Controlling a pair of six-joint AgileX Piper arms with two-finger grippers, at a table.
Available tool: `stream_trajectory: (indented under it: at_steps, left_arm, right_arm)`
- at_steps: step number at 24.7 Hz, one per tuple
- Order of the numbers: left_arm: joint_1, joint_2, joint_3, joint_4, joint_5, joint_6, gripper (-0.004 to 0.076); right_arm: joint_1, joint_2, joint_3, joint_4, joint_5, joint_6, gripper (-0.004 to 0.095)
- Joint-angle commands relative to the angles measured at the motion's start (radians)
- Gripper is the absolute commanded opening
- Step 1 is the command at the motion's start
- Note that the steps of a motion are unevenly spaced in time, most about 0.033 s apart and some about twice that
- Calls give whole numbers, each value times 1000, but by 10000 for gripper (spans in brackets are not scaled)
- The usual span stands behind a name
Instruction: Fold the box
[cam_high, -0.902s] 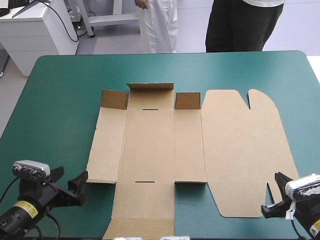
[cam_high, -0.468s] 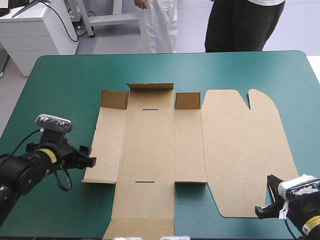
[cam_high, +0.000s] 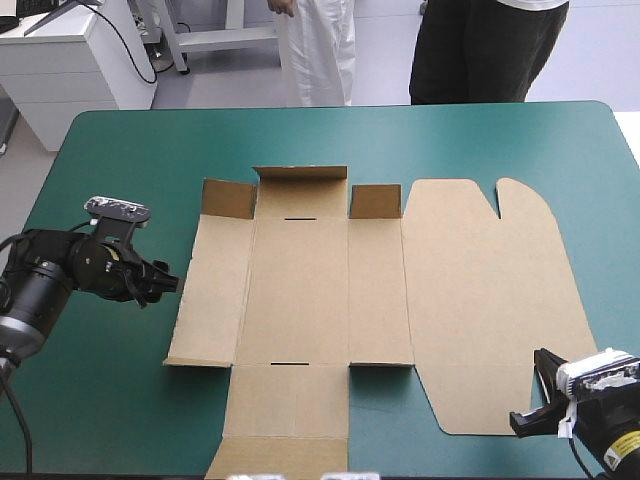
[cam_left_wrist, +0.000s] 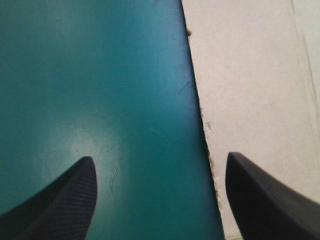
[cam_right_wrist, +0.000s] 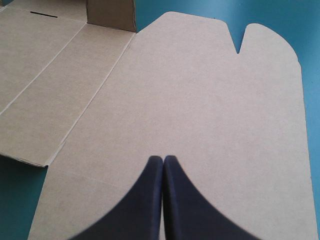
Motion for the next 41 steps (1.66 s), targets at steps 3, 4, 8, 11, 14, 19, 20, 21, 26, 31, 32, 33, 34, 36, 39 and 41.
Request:
stream_trajectory:
  at_steps: [3, 4, 8, 11, 14, 19, 20, 21, 26, 31, 32, 33, 34, 36, 39, 41]
  left_arm:
    - [240, 57, -35, -354, 31, 305, 507]
    - [282, 77, -35, -422, 53, 364, 507]
    - [407, 163, -35, -678, 168, 562, 507]
    - [443, 228, -35, -796, 260, 671, 507]
    - [445, 288, -35, -794, 286, 679, 507]
    - [445, 363, -31, -800, 299, 677, 507]
    - [445, 375, -31, -806, 299, 677, 507]
    - [445, 382, -31, -812, 299, 677, 507]
    - [431, 409, 12, -838, 299, 673, 507]
    - [342, 409, 69, -864, 299, 702, 507]
    - [333, 409, 69, -891, 299, 705, 507]
    - [320, 409, 69, -922, 299, 720, 507]
    - [313, 409, 69, -946, 299, 720, 507]
    - [297, 409, 69, -979, 299, 718, 507]
    - [262, 409, 67, -1013, 299, 718, 507]
    - [241, 409, 67, -1029, 299, 722, 507]
  right_arm:
    - [-5, 12, -27, -9, -72, -9, -22]
    - [-5, 12, -27, -9, -72, -9, -23]
    - [-5, 12, -27, -9, -72, -9, -23]
    - [-5, 12, -27, -9, -72, -9, -23]
    - [-5, 12, -27, -9, -72, -9, -23]
    - [-5, 12, -27, -9, -72, -9, -23]
    - [-5, 12, -27, -9, -72, -9, -23]
    - [-5, 12, -27, -9, -72, -9, -23]
    - [-5, 12, -27, -15, -72, -9, -23]
    - [-5, 12, -27, -16, -88, -30, -23]
    - [-5, 12, -27, -16, -89, -34, -23]
    - [-5, 12, -27, -16, -89, -38, -23]
    - [-5, 12, -27, -16, -89, -38, -23]
    - [-5, 12, -27, -16, -89, -38, -23]
    - [-5, 12, -27, -14, -89, -38, -23]
    - [-5, 12, -27, -14, -89, -38, -23]
